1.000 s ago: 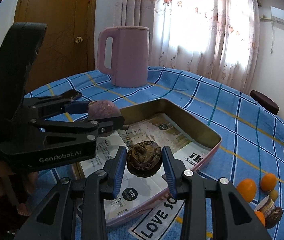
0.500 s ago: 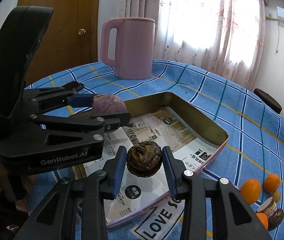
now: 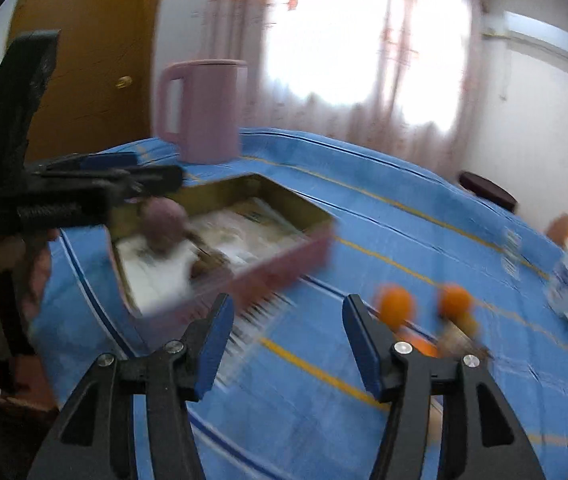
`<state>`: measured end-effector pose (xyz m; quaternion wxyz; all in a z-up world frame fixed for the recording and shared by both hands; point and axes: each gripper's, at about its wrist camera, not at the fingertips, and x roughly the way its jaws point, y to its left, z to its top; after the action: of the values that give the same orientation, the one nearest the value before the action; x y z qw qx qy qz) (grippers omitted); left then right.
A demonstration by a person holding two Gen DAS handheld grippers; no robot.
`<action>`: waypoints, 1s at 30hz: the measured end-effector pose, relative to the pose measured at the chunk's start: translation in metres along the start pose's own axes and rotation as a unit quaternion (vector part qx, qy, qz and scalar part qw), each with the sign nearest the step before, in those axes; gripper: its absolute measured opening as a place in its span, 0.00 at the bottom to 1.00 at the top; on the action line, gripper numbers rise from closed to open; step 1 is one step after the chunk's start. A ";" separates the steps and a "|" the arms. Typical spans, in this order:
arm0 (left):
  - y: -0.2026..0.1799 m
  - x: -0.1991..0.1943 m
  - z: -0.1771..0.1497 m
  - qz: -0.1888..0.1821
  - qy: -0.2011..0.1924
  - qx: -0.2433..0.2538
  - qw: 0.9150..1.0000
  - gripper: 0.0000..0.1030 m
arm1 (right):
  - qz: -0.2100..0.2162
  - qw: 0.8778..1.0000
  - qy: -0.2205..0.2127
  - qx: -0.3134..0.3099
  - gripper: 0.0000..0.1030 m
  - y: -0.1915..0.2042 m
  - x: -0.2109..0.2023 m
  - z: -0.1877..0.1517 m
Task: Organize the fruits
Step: 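Carry the purple fruit into the tin box and release while the right tool drops the mangosteen there, then grasp the striped jar with the right tool while the left tool grasps a large orange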
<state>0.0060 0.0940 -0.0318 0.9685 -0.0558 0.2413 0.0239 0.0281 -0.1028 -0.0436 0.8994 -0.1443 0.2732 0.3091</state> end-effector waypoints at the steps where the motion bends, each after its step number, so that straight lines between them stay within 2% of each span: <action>1: -0.007 0.001 0.000 -0.006 0.002 0.005 1.000 0.90 | -0.017 1.000 0.007 0.013 0.57 -0.013 -0.005 -0.008; 6: -0.048 0.010 -0.004 -0.038 0.020 0.034 0.999 0.91 | -0.047 0.997 0.032 0.051 0.57 -0.048 -0.009 -0.027; 14: -0.092 0.021 -0.005 -0.058 0.039 0.076 0.995 0.93 | -0.012 0.995 0.071 0.076 0.56 -0.060 0.009 -0.034; 15: -0.095 0.023 -0.005 -0.062 0.042 0.077 0.994 0.93 | -0.010 0.994 0.072 0.080 0.49 -0.062 0.008 -0.034; 16: -0.099 0.024 -0.005 -0.067 0.044 0.079 0.994 0.93 | -0.010 0.994 0.072 0.082 0.35 -0.062 0.008 -0.035; 17: -0.102 0.026 -0.005 -0.071 0.046 0.081 0.993 0.93 | -0.005 0.994 0.069 0.084 0.31 -0.064 0.006 -0.037; 20: -0.114 0.030 -0.004 -0.081 0.051 0.091 0.991 0.93 | -0.011 0.994 0.051 0.092 0.30 -0.072 -0.004 -0.039; 26: -0.145 0.041 -0.005 -0.103 0.067 0.115 0.986 0.92 | -0.079 0.990 0.024 0.110 0.30 -0.099 -0.019 -0.037; 29: -0.165 0.047 -0.012 -0.113 0.082 0.140 0.980 0.87 | -0.084 0.988 0.027 0.129 0.30 -0.111 -0.017 -0.041; 30: -0.169 0.049 -0.014 -0.115 0.088 0.145 0.979 0.82 | -0.076 0.987 0.027 0.136 0.30 -0.113 -0.017 -0.043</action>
<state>0.0548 -0.0742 -0.0512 0.9377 0.0559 0.3180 -0.1280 0.0718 -0.2162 -0.0579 0.9240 -0.0496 0.3248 0.1955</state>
